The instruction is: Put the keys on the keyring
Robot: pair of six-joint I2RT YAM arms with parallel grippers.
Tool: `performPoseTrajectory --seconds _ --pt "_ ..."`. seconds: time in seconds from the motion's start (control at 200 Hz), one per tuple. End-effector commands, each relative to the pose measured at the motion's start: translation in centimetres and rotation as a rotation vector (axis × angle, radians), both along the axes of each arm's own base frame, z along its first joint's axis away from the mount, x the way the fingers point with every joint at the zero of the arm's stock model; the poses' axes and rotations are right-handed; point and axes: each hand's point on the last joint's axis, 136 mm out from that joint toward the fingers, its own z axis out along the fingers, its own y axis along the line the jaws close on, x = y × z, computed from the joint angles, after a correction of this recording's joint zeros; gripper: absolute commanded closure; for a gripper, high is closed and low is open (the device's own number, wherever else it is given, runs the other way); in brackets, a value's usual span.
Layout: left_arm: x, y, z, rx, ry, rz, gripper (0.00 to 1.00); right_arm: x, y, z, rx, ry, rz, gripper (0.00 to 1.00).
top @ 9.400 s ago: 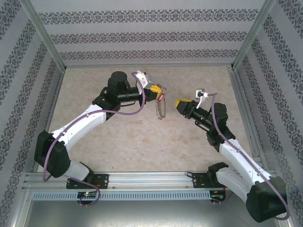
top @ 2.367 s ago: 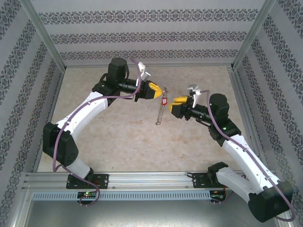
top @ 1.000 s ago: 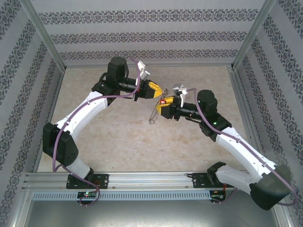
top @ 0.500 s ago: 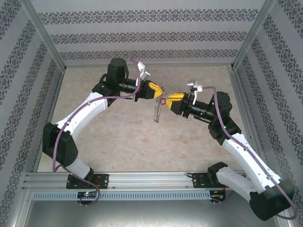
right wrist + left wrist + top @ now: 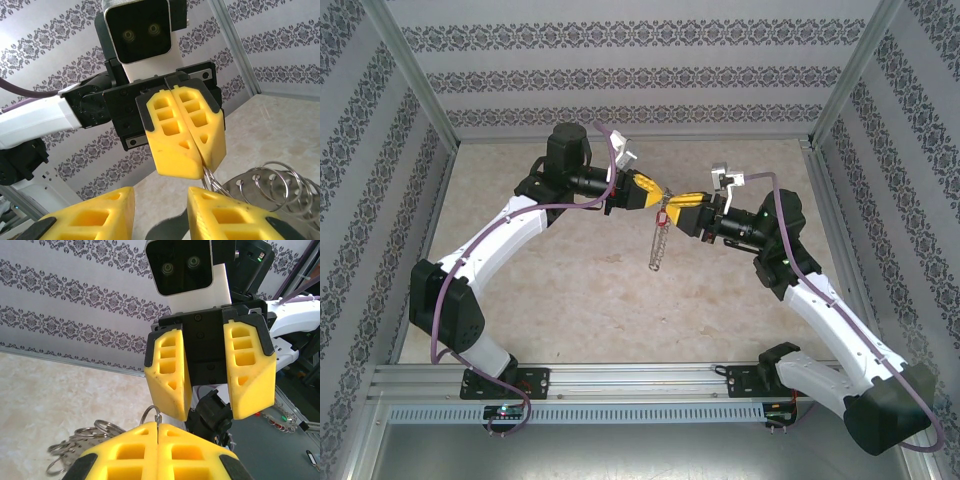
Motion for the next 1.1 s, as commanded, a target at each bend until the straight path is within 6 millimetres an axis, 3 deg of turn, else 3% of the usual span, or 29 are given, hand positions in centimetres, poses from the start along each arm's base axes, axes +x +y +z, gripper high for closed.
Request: performPoseTrajectory --seconds 0.0,0.385,1.094 --pt "-1.2 0.2 2.3 -0.047 -0.079 -0.016 1.00 -0.1 -0.1 1.6 0.025 -0.046 0.008 0.66" --pt "-1.4 0.3 2.7 -0.052 -0.088 -0.017 1.00 0.8 -0.9 0.7 0.020 -0.024 -0.036 0.66" --pt "-1.2 0.2 2.6 -0.057 -0.080 -0.015 1.00 1.8 0.3 0.9 0.022 -0.007 0.006 0.68"
